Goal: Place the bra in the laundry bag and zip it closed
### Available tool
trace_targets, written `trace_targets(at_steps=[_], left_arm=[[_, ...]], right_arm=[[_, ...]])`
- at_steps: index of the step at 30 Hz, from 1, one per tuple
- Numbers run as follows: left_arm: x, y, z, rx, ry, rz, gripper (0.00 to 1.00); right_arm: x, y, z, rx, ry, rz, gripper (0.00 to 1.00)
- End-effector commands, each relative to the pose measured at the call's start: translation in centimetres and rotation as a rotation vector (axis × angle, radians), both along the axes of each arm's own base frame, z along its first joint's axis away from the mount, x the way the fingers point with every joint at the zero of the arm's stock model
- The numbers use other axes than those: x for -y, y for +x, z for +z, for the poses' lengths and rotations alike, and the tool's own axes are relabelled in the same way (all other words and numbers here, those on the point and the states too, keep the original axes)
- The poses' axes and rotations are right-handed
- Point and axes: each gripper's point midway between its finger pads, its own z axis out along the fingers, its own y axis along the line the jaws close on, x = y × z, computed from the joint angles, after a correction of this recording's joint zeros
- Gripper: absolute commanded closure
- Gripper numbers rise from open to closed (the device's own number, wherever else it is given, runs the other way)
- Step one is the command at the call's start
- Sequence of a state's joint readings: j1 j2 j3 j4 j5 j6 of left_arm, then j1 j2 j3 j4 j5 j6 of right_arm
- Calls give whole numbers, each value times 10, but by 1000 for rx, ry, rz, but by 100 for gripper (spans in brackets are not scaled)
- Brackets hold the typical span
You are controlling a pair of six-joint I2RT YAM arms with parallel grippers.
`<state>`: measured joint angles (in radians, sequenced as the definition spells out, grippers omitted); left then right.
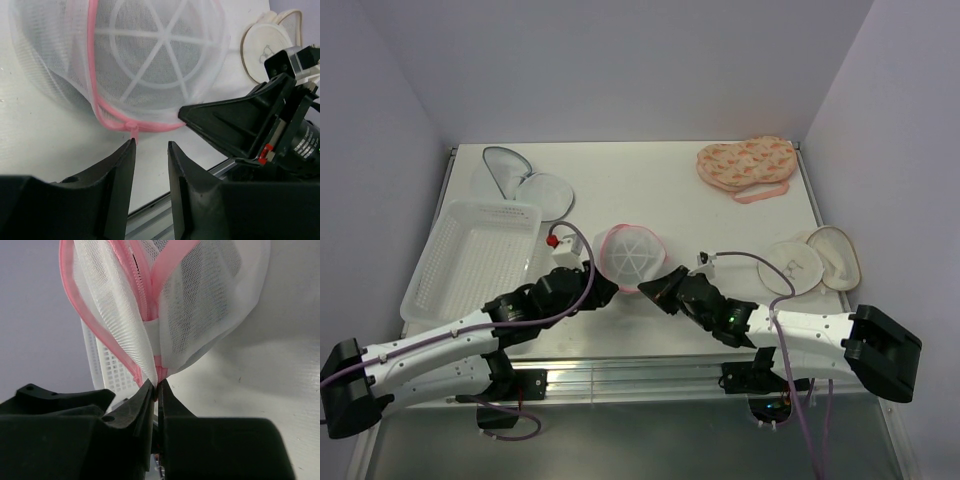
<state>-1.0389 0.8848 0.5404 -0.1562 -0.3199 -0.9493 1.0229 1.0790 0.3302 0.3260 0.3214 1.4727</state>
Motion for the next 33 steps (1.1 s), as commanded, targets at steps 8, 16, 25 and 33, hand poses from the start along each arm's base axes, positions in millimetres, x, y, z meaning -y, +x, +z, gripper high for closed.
trace_targets(at_steps=[8, 16, 25, 33], left_arm=[[3, 9, 18, 33, 105, 46, 61], [7, 6, 14, 21, 168, 68, 62], [4, 11, 10, 22, 231, 100, 62], [2, 14, 8, 27, 273, 111, 62]], right_arm=[[-5, 16, 38, 137, -141, 3, 98], [-12, 16, 48, 184, -208, 16, 100], [-15, 13, 47, 193, -238, 30, 100], [-15, 13, 49, 198, -237, 30, 100]])
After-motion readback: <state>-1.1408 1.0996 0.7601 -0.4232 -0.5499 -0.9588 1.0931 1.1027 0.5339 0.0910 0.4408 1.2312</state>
